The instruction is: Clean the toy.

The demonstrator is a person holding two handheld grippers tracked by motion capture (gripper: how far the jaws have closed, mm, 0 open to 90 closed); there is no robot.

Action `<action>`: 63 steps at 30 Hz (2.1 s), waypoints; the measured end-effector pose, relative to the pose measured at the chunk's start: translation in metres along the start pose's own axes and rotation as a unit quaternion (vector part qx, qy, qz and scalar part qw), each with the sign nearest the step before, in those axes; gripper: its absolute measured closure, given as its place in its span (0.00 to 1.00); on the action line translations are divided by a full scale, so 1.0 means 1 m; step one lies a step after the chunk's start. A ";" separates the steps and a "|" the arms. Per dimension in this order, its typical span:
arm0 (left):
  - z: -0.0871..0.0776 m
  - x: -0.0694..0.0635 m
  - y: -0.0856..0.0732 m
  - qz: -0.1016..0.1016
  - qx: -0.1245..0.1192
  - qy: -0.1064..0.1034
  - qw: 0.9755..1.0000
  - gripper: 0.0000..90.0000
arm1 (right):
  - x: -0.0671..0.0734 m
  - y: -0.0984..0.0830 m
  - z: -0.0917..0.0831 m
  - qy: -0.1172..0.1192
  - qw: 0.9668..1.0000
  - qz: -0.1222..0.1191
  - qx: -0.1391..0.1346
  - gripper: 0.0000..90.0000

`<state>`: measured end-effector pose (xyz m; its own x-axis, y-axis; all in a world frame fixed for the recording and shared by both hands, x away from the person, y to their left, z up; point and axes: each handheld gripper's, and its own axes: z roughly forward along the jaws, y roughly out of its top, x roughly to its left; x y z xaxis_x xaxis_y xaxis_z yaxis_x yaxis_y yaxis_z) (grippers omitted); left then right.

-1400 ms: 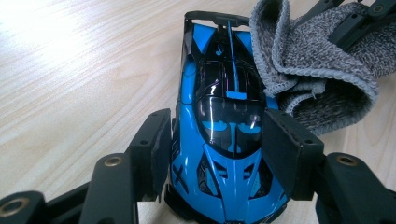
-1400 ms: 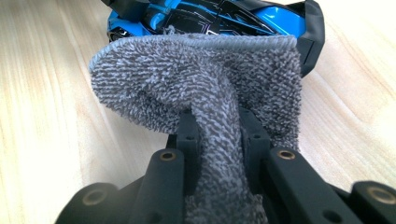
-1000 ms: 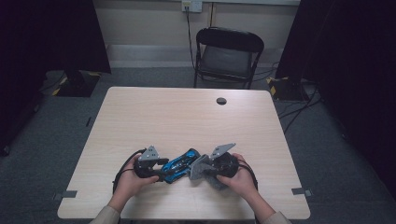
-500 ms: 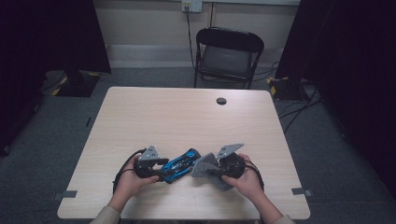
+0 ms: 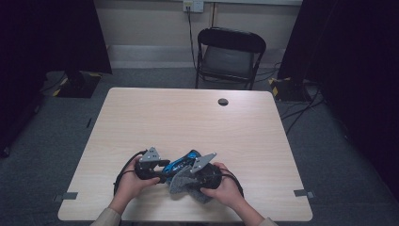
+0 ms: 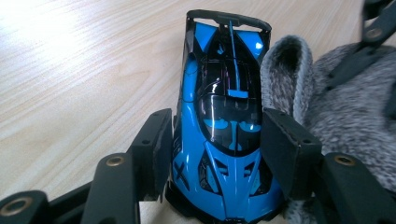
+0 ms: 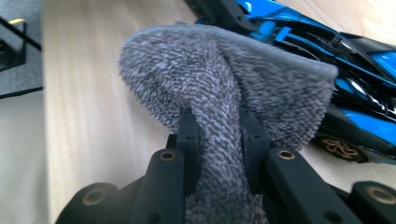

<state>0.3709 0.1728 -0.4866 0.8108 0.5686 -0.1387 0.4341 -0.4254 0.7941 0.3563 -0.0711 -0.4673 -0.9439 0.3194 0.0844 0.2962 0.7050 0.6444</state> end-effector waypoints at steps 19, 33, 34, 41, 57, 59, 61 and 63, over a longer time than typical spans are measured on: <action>0.000 0.000 -0.001 -0.001 -0.002 0.001 1.000 0.50 | -0.035 -0.030 -0.030 -0.053 0.997 0.060 -0.008 0.83; 0.000 0.000 -0.001 -0.001 -0.003 0.000 1.000 0.50 | -0.046 -0.035 -0.035 -0.076 0.995 0.065 0.004 0.83; 0.000 0.000 -0.001 -0.001 -0.003 0.000 1.000 0.50 | -0.047 -0.036 -0.035 -0.076 0.995 0.064 0.005 0.83; 0.000 0.000 -0.001 -0.002 -0.003 0.000 1.000 0.50 | -0.051 -0.042 -0.040 -0.085 0.994 0.074 0.003 0.83; 0.000 0.000 -0.001 -0.001 -0.002 0.001 1.000 0.50 | -0.061 -0.055 -0.052 -0.110 0.989 0.095 -0.001 0.83; 0.000 -0.001 -0.001 -0.001 -0.001 0.002 1.000 0.50 | -0.061 -0.057 -0.054 -0.111 0.989 0.095 -0.001 0.83; 0.000 0.000 -0.001 -0.001 -0.001 0.002 1.000 0.50 | -0.061 -0.059 -0.058 -0.114 0.989 0.095 -0.001 0.83; 0.000 0.000 -0.001 -0.001 -0.001 0.002 1.000 0.50 | -0.063 -0.062 -0.063 -0.122 0.988 0.099 -0.002 0.83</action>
<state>0.3702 0.1729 -0.4868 0.8085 0.5719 -0.1388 0.4354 -0.4226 0.7949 0.3879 -0.1753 -0.4646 -0.8045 0.5935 0.0236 0.4696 0.6112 0.6371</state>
